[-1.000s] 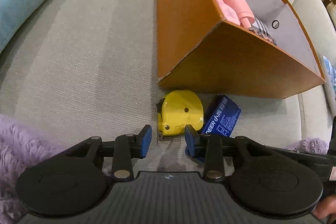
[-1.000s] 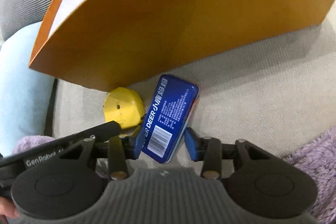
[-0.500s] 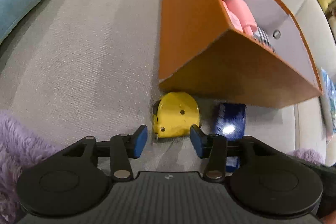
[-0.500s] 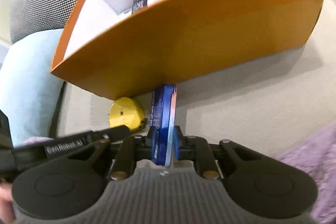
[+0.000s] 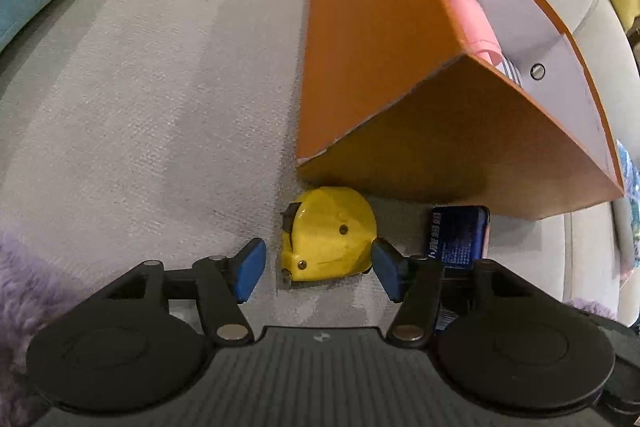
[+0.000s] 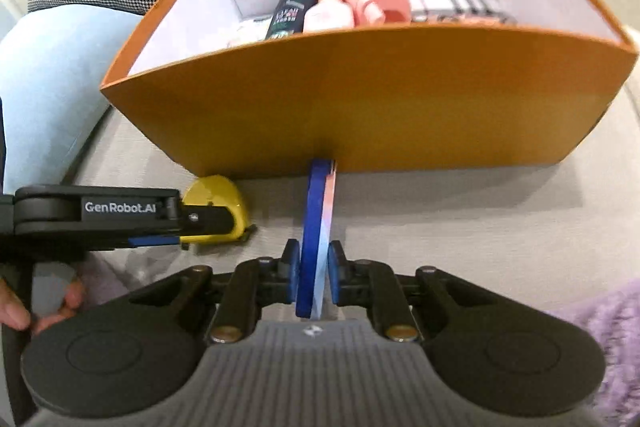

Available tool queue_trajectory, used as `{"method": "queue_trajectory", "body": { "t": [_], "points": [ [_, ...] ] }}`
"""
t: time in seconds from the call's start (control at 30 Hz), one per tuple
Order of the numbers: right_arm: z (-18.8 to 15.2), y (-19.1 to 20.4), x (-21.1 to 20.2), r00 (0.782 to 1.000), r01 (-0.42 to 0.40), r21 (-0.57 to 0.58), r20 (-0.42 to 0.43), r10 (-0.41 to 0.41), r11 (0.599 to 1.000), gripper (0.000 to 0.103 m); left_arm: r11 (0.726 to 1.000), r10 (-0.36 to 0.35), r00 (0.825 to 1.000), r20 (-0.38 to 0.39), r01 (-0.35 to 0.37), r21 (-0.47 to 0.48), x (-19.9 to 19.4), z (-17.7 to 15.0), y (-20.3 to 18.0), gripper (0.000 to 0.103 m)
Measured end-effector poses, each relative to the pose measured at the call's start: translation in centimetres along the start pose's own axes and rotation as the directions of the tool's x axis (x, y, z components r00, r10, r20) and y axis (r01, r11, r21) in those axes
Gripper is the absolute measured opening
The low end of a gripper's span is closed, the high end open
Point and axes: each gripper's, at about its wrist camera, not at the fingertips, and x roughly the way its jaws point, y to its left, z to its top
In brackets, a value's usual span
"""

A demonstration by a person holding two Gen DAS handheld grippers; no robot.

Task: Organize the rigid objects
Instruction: 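Grasp the yellow tape measure with the left gripper while the right grasps the blue tin, then lift the tape measure and blue tin and carry both over the orange box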

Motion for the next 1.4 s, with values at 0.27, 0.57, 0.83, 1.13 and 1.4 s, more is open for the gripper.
{"method": "queue_trajectory", "body": {
  "t": [0.27,0.57,0.83,1.13,1.4],
  "points": [
    [0.3,-0.5,-0.5,1.000,-0.003,0.029,0.009,0.002,1.000,0.021,1.000,0.001,0.999,0.048,-0.003,0.030,-1.1,-0.9,-0.5,0.048],
    [0.5,-0.3,-0.4,0.999,-0.027,-0.003,0.020,0.027,1.000,0.014,0.982,-0.060,0.995,0.082,0.044,0.183,-2.0,-1.6,-2.7,0.028],
    [0.1,-0.3,-0.1,0.998,-0.067,0.001,0.006,0.067,0.998,0.014,0.978,-0.112,0.991,0.067,0.098,0.187,-1.6,-1.2,-3.0,0.026],
    [0.2,-0.7,0.1,0.997,-0.082,0.013,0.002,0.082,0.997,0.014,0.983,-0.144,0.989,0.040,0.138,0.119,-0.2,-0.8,-2.9,0.026],
    [0.4,-0.7,-1.1,0.996,-0.089,-0.009,-0.017,0.089,0.996,0.013,0.975,-0.158,0.987,0.038,0.150,0.163,-2.0,-1.8,-3.7,0.021]
  ]
}}
